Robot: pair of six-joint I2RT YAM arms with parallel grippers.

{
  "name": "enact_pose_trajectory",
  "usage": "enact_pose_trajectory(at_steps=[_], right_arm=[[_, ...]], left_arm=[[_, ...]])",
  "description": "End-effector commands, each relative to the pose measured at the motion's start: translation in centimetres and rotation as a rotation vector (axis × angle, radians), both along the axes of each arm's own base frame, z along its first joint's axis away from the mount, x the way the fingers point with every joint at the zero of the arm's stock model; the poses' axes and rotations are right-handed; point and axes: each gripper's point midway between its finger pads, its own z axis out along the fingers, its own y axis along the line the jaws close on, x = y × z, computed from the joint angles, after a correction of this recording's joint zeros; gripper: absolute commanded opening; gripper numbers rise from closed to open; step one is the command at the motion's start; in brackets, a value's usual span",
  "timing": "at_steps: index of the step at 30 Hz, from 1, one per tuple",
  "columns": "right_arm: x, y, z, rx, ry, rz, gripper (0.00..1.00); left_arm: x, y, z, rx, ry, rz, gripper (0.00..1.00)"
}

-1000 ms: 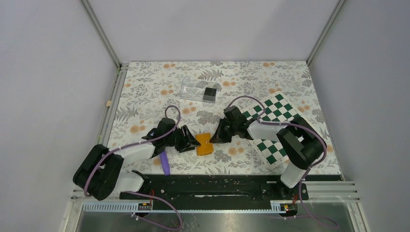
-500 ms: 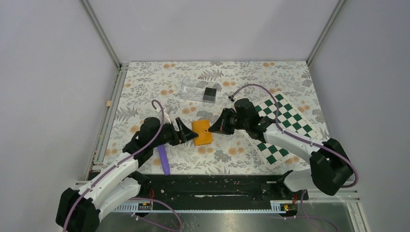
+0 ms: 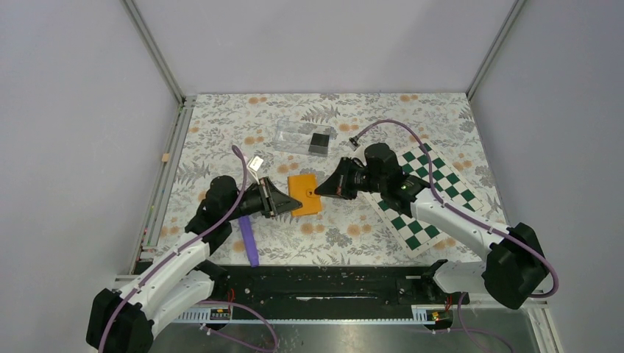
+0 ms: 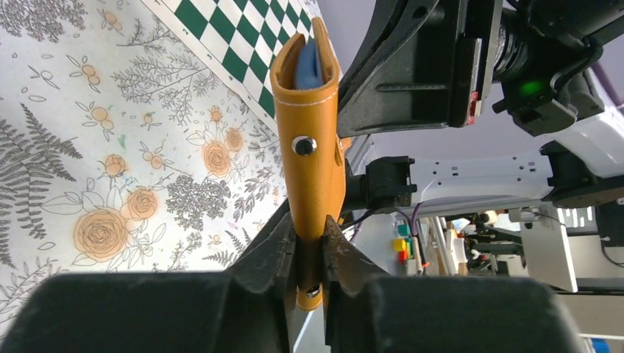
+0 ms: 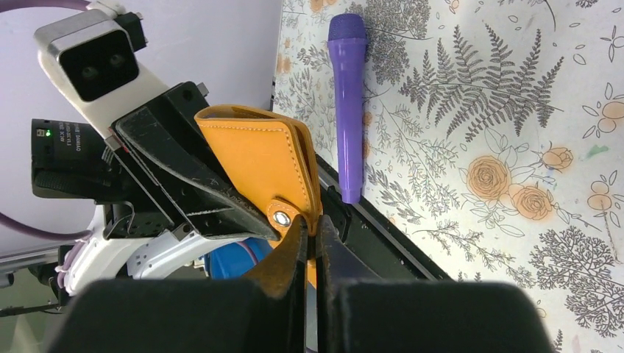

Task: Put the credit cards into the card holder
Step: Open the card holder.

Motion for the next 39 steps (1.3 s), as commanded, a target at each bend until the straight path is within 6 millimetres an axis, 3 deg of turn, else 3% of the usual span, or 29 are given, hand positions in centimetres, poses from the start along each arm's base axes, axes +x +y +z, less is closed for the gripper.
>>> enact_pose_trajectory(at_steps=[1,7,10,12,17,21,29,39], right_arm=[[0.0,0.6,3.3,0.066,-0.046,0.039,0.03],[0.3,-2.1,1.4,-0.170,-0.101,-0.001,0.66],[0.2,-3.4,0.8,-0.304,-0.152,-0.022,0.85],[0.0,-3.5,0.4,-0.385,-0.172,-0.009,0.91],[-0.9,-1.7,0.0,-0.527,-0.207,0.042,0.91],[-0.9,-0.5,-0.9,-0.591,-0.178,0.065,0.81],[-1.0,1.2,-2.5,-0.670,-0.157,0.096,0.70],[-1.5,3.7,-5.3,-0.713,-0.141,0.156,0.66]], left_arm=[[0.0,-0.2,3.1,-0.068,-0.094,-0.015,0.00],[1.2,1.8,0.5,0.146,0.000,0.114,0.00],[1.6,3.1,-0.4,0.256,0.039,0.198,0.00],[1.5,3.6,-1.1,0.318,0.074,0.233,0.00],[0.9,3.5,-3.0,0.453,0.151,0.251,0.00],[0.6,2.8,-3.8,0.492,0.171,0.229,0.00],[0.2,1.3,-3.4,0.498,0.168,0.190,0.00],[-0.6,-0.1,-3.4,0.472,0.173,0.147,0.00]])
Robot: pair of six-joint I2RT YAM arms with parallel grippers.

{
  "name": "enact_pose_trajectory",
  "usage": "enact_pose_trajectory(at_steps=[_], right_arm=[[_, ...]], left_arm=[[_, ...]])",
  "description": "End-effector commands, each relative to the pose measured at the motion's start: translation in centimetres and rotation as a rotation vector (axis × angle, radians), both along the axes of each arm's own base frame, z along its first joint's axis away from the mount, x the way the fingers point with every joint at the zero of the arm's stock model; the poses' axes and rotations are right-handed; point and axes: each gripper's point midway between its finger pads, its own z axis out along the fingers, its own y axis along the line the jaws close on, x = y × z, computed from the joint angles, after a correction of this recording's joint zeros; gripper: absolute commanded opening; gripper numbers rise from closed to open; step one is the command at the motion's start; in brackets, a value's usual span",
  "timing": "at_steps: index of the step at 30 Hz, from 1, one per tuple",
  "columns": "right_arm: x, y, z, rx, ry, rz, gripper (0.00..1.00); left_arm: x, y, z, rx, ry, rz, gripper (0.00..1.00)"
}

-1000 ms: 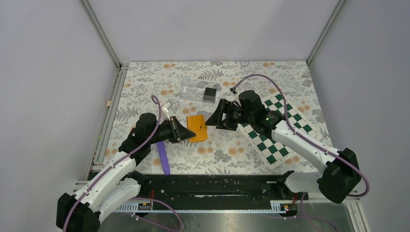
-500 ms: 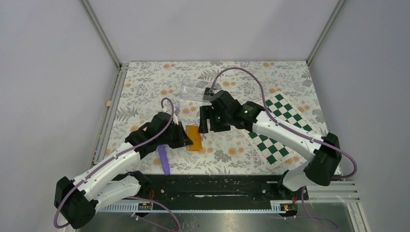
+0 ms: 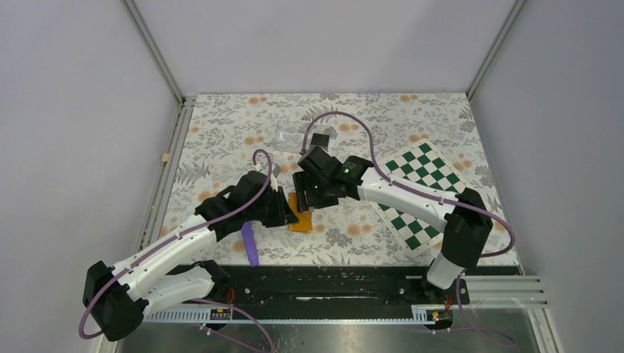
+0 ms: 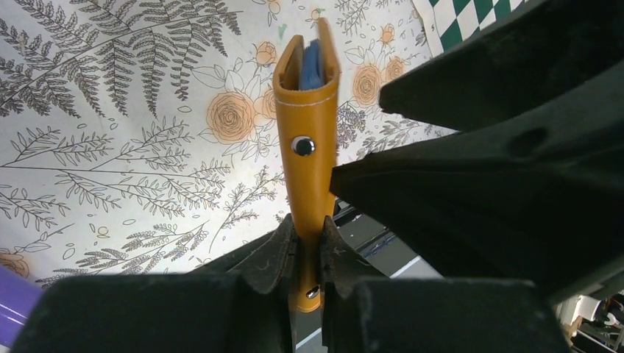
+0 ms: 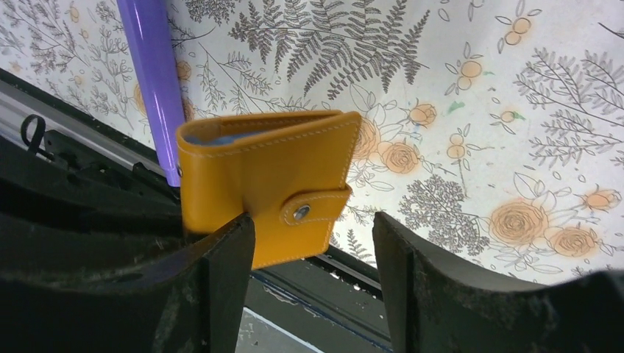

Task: Put the credit cards into the card holder
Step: Open the card holder.

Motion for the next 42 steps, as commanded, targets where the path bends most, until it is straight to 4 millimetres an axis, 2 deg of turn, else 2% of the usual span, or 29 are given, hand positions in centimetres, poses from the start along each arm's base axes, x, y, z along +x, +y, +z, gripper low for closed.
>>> enact_pose_trajectory(at_steps=[1,3,9,12,17,22,26,31,34,38,40,42], right_arm=[[0.4,1.3,0.1,-0.029,-0.037,0.015,0.65],[0.6,1.0,-0.6,-0.079,-0.053,0.007,0.62],[1.8,-0.8,-2.3,-0.232,-0.094,-0.031,0.36],[2.0,-2.1,-3.4,-0.311,-0.107,-0.024,0.28],[2.4,-4.2,-4.1,-0.408,-0.134,-0.034,0.21],[2.6,-5.5,-3.9,-0.407,-0.122,-0.066,0.20],[2.6,-6.4,-3.9,-0.336,-0.076,-0.092,0.23],[1.7,-5.8,-3.8,-0.008,0.026,-0.119,0.31],[1.6,-5.9,-1.8,0.180,0.007,-0.143,0.45],[0.9,-5.3,0.6,0.302,-0.022,-0.097,0.71],[0.3,-4.4,1.2,0.343,0.001,-0.056,0.77],[-0.1,-3.4,1.7,0.372,0.038,-0.021,0.78]], left_arm=[[0.9,-1.7,2.5,-0.076,-0.060,-0.004,0.00],[0.8,-2.2,2.9,-0.098,-0.066,-0.020,0.00],[0.3,-2.5,2.9,-0.100,-0.066,-0.039,0.00],[0.2,-2.4,3.0,-0.112,-0.071,-0.034,0.00],[0.1,-2.0,3.5,-0.143,-0.096,-0.014,0.00],[-0.1,-1.9,3.7,-0.174,-0.105,0.001,0.00],[-0.3,-1.9,3.7,-0.196,-0.108,0.003,0.00],[-0.4,-1.9,3.7,-0.233,-0.107,0.018,0.00],[-0.4,-1.9,3.5,-0.243,-0.105,0.029,0.00],[-0.4,-1.8,3.5,-0.258,-0.101,0.046,0.00],[-0.4,-1.9,3.6,-0.263,-0.098,0.042,0.00],[-0.5,-2.1,3.5,-0.266,-0.093,0.032,0.00]])
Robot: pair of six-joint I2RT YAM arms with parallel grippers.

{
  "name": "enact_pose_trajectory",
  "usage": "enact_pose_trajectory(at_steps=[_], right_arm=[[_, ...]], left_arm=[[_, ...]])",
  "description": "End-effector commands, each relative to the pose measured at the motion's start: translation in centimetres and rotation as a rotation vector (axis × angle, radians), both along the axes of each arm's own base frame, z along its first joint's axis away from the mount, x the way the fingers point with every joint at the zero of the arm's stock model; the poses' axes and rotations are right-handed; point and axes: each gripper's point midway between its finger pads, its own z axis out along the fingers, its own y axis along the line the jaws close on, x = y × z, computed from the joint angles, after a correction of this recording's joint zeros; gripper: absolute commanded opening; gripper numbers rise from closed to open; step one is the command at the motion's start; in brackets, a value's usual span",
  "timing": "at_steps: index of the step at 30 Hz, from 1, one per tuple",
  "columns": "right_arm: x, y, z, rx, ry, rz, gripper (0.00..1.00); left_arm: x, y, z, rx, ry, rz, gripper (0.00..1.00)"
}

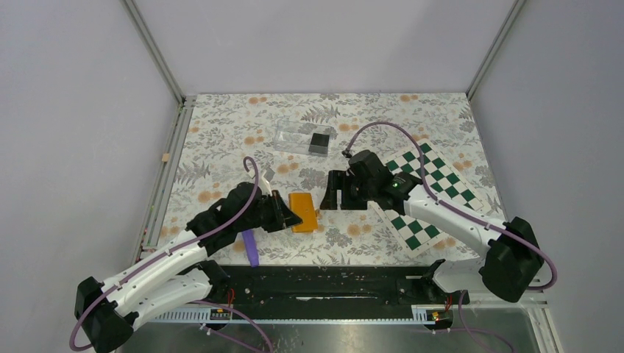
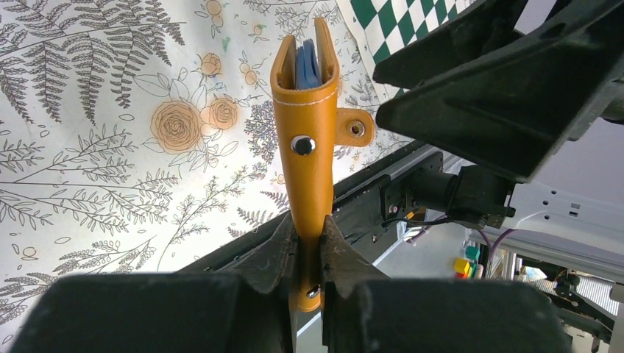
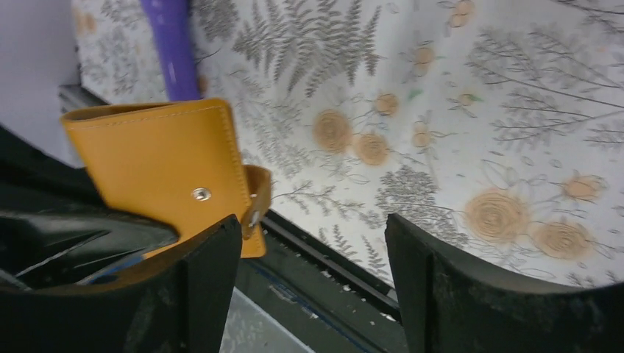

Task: Put the credit cards into the card holder
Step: Open the card holder.

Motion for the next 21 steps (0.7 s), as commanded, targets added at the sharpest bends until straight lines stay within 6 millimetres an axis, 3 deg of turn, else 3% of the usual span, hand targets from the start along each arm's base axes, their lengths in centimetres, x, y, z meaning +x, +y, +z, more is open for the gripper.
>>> enact_pose_trajectory(at_steps=[1,7,12,21], right_arm=[[-0.6,3.9,2.9,0.178,0.021,0.118,0.78],[-1.0,5.0,1.8,0.164,0.077,0.147,0.72],[-1.1,5.0,0.8,0.126,0.104,0.146,0.36],[-1.6,6.1,2.4,0.223,0.094,0.180,0.03]], left_arm=[[0.5,-1.1,1.9,-0.081,-0.045,-0.011,0.00],[0.3,-1.2,1.9,-0.083,-0.040,-0.022,0.00],[0.2,-1.1,2.0,-0.084,-0.045,-0.024,0.00],[0.3,-0.9,1.7,-0.063,-0.042,-0.022,0.00]])
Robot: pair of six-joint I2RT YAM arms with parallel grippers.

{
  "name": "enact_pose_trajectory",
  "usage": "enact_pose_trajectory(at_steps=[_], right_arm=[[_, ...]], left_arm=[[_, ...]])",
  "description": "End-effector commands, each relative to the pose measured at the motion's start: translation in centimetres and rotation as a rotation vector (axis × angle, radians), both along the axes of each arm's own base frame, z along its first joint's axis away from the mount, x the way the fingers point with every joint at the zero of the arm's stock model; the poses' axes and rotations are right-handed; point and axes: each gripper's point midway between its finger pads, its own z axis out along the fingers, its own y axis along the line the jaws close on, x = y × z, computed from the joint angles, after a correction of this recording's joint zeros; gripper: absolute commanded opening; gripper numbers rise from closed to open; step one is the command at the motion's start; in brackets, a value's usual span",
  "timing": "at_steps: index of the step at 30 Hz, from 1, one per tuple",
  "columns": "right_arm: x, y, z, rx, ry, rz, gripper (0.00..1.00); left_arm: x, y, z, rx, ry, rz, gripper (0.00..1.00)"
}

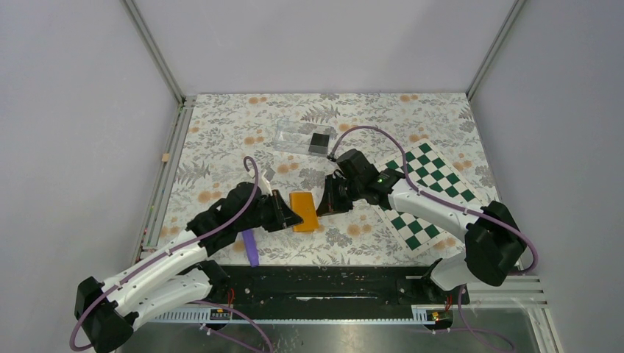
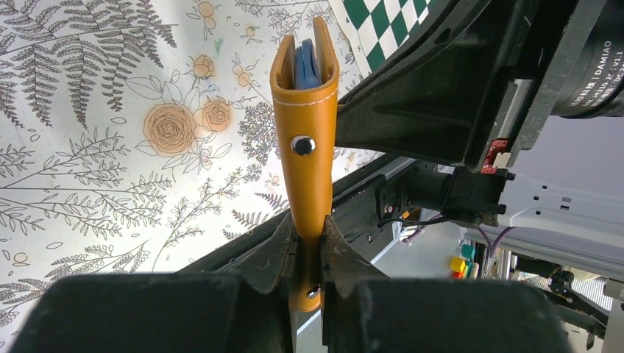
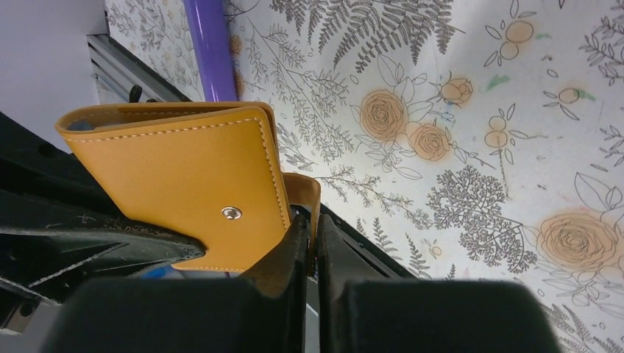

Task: Put the credit cards into the card holder
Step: Open the card holder.

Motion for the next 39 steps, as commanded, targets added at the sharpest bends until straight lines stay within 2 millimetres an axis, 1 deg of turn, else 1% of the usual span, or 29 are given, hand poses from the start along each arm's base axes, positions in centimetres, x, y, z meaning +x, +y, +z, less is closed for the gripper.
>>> enact_pose_trajectory(at_steps=[1,2,3,4,6,7,8,9,11,13,16,21,23,26,28,30,32,34,36,38,39], right_arm=[[0.0,1.8,3.4,0.128,-0.046,0.040,0.00],[0.0,1.8,3.9,0.139,-0.056,0.046,0.00],[-0.1,1.8,4.5,0.151,-0.073,0.060,0.00],[-0.2,1.8,5.3,0.160,-0.096,0.077,0.00],[-0.3,1.3,7.0,0.160,-0.157,0.113,0.00],[-0.5,1.0,7.8,0.160,-0.187,0.137,0.00],[-0.8,0.6,8.8,0.162,-0.224,0.166,0.00],[-1.2,0.4,9.8,0.172,-0.258,0.200,0.00],[-2.3,0.0,11.8,0.210,-0.322,0.291,0.00],[-4.0,-0.2,13.6,0.269,-0.343,0.386,0.00],[-6.0,-0.4,15.4,0.323,-0.328,0.505,0.00],[-9.2,-1.6,17.1,0.360,-0.238,0.670,0.00],[-10.4,-2.1,18.1,0.389,-0.216,0.716,0.00],[-11.9,-2.7,20.0,0.451,-0.210,0.763,0.00],[-12.7,-3.0,21.2,0.495,-0.214,0.786,0.00],[-13.3,-3.2,22.3,0.537,-0.213,0.803,0.00],[-13.8,-3.3,23.1,0.573,-0.217,0.814,0.00],[-14.0,-3.2,23.8,0.603,-0.219,0.818,0.00],[-14.2,-3.2,24.1,0.622,-0.212,0.821,0.00],[-14.3,-3.2,24.2,0.631,-0.195,0.821,0.00],[-14.4,-3.2,24.3,0.634,-0.190,0.823,0.00]], left_arm=[[0.3,-0.6,1.6,-0.039,-0.044,-0.017,0.00],[0.3,-0.5,1.6,-0.032,-0.047,-0.018,0.02],[0.3,-0.3,1.7,-0.022,-0.060,-0.020,0.12],[0.4,0.0,1.9,-0.007,-0.076,-0.019,0.24],[0.9,1.0,2.8,0.035,-0.127,0.009,0.66],[1.0,2.2,2.9,0.080,-0.140,0.042,0.85],[1.3,3.1,3.4,0.108,-0.175,0.066,0.93],[1.6,4.0,4.1,0.136,-0.221,0.089,0.96],[1.9,5.4,5.6,0.169,-0.314,0.107,0.99],[2.0,6.1,6.8,0.200,-0.419,0.069,0.99],[1.3,5.6,8.6,0.190,-0.558,-0.050,0.99],[0.1,4.8,11.4,0.182,-0.771,-0.219,0.97],[-0.8,4.1,12.4,0.154,-0.862,-0.308,0.97],[-2.6,2.5,13.2,0.092,-1.016,-0.486,0.98],[-3.6,1.4,14.0,0.035,-1.117,-0.572,0.99],[-4.6,0.4,14.4,-0.029,-1.171,-0.648,0.99],[-5.7,-0.7,15.3,-0.124,-1.207,-0.722,0.99],[-6.0,-2.0,16.1,-0.193,-1.216,-0.769,0.99],[-5.9,-3.0,16.5,-0.243,-1.180,-0.787,0.98],[-5.8,-3.8,17.1,-0.292,-1.179,-0.798,0.97],[-6.1,-4.1,17.5,-0.331,-1.175,-0.803,0.96]])
